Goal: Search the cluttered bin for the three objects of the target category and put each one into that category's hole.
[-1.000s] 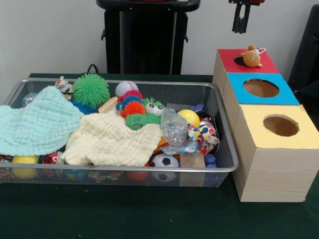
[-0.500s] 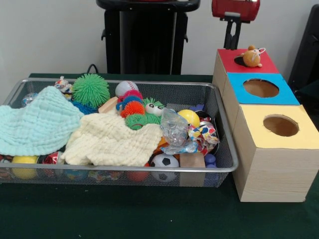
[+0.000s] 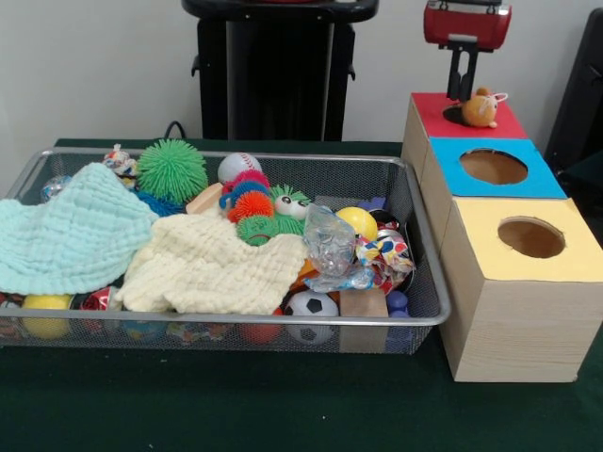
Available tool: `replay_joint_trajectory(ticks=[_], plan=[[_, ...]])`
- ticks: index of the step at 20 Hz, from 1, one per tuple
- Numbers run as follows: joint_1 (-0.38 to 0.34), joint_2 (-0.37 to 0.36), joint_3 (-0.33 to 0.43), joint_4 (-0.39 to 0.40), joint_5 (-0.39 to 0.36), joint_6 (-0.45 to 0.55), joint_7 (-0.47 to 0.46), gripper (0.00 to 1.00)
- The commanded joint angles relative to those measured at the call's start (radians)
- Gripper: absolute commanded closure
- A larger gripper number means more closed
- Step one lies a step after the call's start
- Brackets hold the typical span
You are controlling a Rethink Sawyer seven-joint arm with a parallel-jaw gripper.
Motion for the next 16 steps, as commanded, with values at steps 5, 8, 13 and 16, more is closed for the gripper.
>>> replay_joint_trajectory(ticks=[5, 8, 13, 16], plan=[[0.113, -0.052, -0.035, -0.076, 0.101, 0.184, 0.224, 1.00], [0.139, -0.043, -0.056, -0.102, 0.118, 0.204, 0.222, 1.00], [0.152, -0.034, -0.060, -0.109, 0.130, 0.204, 0.223, 1.00], [0.139, -0.036, -0.049, -0.101, 0.127, 0.192, 0.217, 1.00]])
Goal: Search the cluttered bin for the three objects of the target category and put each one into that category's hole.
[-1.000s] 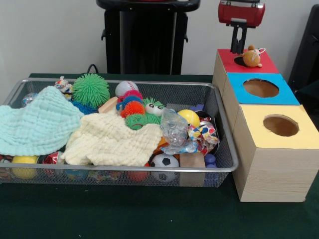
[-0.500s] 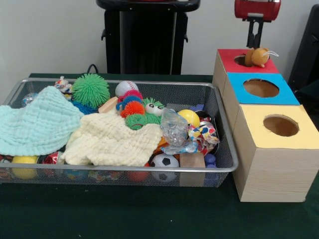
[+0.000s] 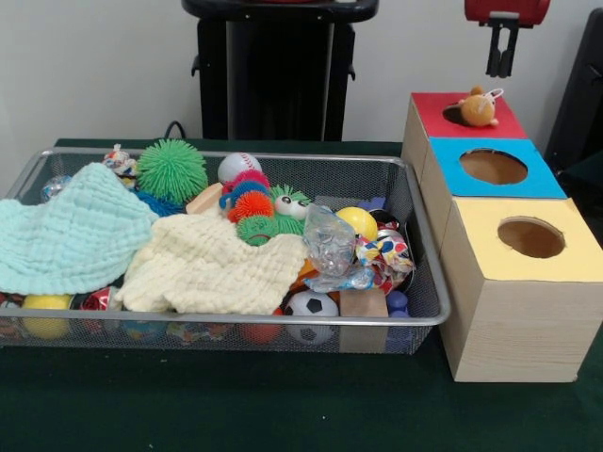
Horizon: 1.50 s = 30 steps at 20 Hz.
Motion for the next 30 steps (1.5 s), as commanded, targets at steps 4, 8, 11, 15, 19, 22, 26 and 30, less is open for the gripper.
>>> replay_joint_trajectory(ticks=[4, 8, 11, 15, 19, 22, 26, 30], plan=[[-0.051, 0.011, 0.030, -0.062, 0.043, 0.064, 0.209, 1.00], [-0.056, 0.027, 0.039, -0.060, 0.039, 0.041, 0.210, 1.00], [-0.062, 0.050, 0.051, -0.058, 0.036, 0.012, 0.215, 1.00], [-0.090, 0.091, 0.088, -0.044, 0.014, -0.055, 0.226, 1.00], [-0.115, 0.141, 0.121, -0.038, -0.011, -0.130, 0.243, 1.00], [-0.116, 0.164, 0.129, -0.039, -0.012, -0.151, 0.246, 1.00], [-0.120, 0.183, 0.146, -0.041, -0.008, -0.176, 0.255, 1.00], [-0.101, 0.191, 0.143, -0.054, 0.015, -0.172, 0.255, 1.00]])
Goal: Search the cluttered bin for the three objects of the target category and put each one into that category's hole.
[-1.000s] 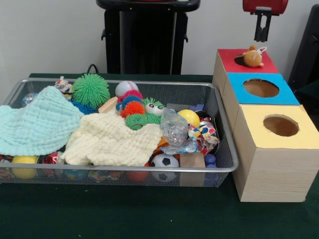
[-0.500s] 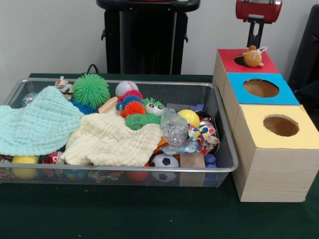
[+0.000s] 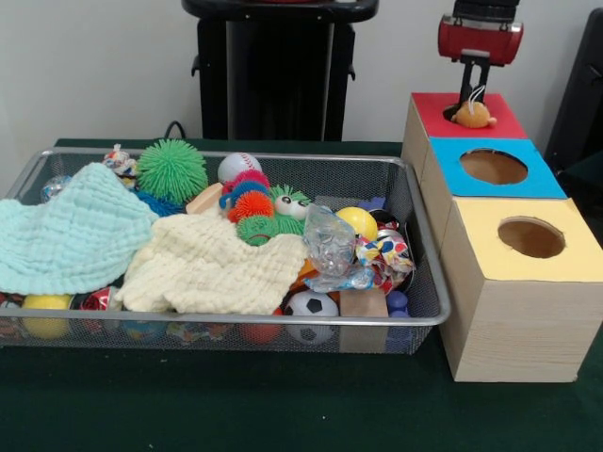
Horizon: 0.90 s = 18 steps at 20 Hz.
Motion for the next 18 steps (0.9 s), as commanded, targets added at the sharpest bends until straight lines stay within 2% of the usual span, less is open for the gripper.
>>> replay_joint_trajectory(ticks=[1, 9, 18], plan=[[-0.008, 0.067, 0.095, -0.057, 0.019, -0.061, 0.256, 1.00], [-0.016, 0.108, 0.107, -0.068, 0.010, -0.105, 0.259, 1.00], [-0.040, 0.260, 0.125, -0.100, -0.036, -0.271, 0.269, 1.00]])
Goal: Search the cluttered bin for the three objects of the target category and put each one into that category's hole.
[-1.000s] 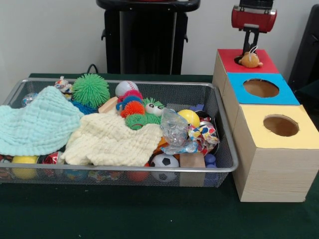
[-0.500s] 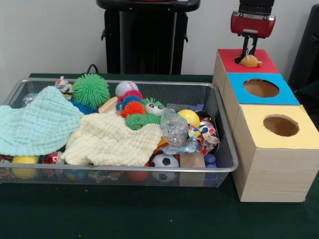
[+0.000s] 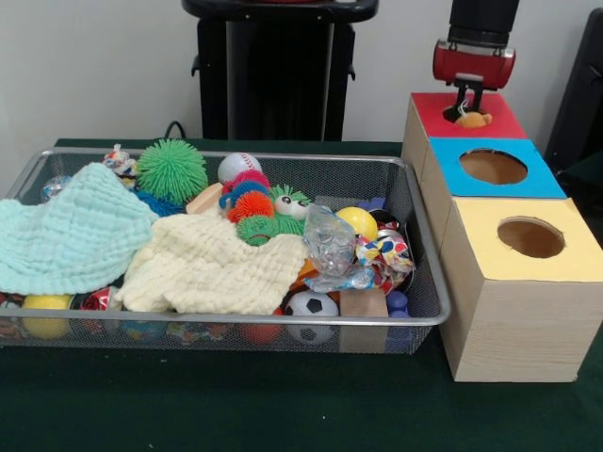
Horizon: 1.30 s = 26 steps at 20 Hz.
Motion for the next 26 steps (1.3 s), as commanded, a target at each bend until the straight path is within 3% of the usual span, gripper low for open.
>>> replay_joint_trajectory(ticks=[1, 9, 15, 20, 22, 26], plan=[[-0.043, 0.162, 0.101, -0.096, -0.037, -0.127, 0.269, 1.00], [-0.068, 0.149, 0.124, -0.076, -0.036, -0.145, 0.254, 1.00], [-0.076, 0.049, 0.109, -0.040, -0.027, -0.053, 0.224, 1.00], [-0.069, -0.063, 0.074, -0.004, -0.013, 0.054, 0.190, 1.00], [-0.015, -0.134, 0.005, -0.008, 0.032, 0.157, 0.155, 1.00], [0.041, -0.215, -0.094, -0.047, 0.030, 0.323, 0.140, 1.00]])
